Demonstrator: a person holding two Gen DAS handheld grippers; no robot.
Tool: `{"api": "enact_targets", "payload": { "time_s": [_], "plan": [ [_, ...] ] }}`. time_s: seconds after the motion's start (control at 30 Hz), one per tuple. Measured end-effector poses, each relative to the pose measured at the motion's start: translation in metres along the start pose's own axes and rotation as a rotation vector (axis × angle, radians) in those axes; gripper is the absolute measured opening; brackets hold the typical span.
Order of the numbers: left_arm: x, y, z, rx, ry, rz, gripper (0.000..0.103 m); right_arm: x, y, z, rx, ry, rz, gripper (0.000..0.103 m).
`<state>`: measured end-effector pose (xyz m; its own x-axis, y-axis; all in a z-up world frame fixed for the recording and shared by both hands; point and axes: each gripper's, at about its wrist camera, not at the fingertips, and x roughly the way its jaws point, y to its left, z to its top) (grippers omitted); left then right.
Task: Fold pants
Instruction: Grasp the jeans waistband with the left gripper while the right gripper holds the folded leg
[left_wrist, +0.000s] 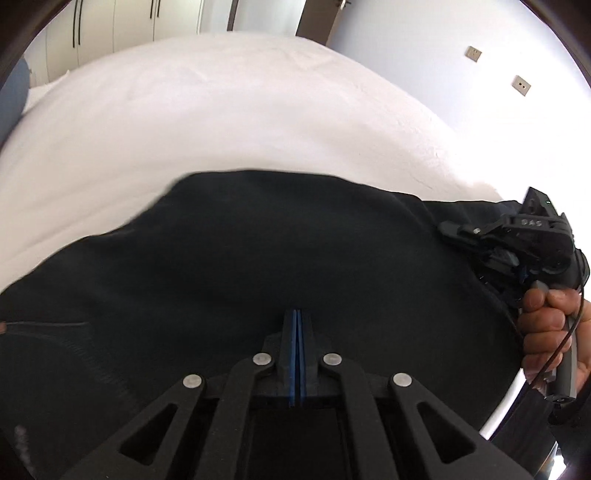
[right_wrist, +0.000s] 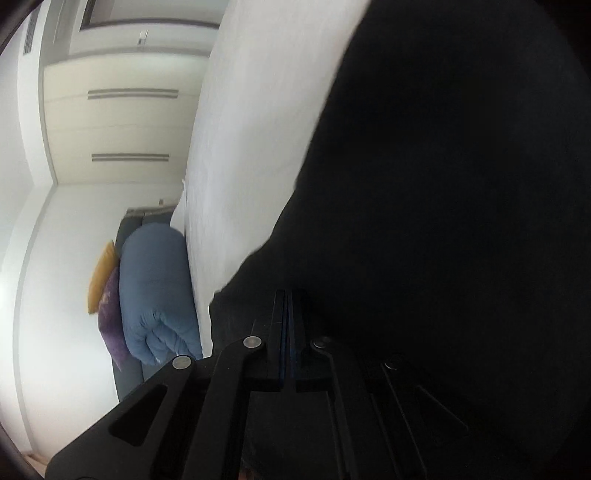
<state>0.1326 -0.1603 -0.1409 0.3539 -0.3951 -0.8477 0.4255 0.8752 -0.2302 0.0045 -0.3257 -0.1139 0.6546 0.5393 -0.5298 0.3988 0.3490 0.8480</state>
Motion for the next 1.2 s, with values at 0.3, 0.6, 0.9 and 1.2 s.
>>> {"api": "enact_targets", "payload": {
  "time_s": [0.3,0.6,0.9,1.2],
  "plan": [
    [-0.002,0.047,0.009,-0.101,-0.048,0.006,0.002,-0.132,-0.057,0.089,0.107,-0.406,-0.073,0.000],
    [-0.034,0.067,0.000,-0.172,-0.104,0.018,0.000,-0.179,-0.005,0.039,-0.065,-0.422,-0.038,0.000],
    [0.004,-0.037,-0.021,0.053,-0.030,-0.122,0.002,0.013,-0.005,-0.074,-0.163,0.095,-0.050,0.000],
    [-0.045,0.040,-0.089,-0.151,-0.108,-0.120,0.005,-0.131,-0.083,-0.011,0.022,-0.368,-0.061,0.000]
  ]
}}
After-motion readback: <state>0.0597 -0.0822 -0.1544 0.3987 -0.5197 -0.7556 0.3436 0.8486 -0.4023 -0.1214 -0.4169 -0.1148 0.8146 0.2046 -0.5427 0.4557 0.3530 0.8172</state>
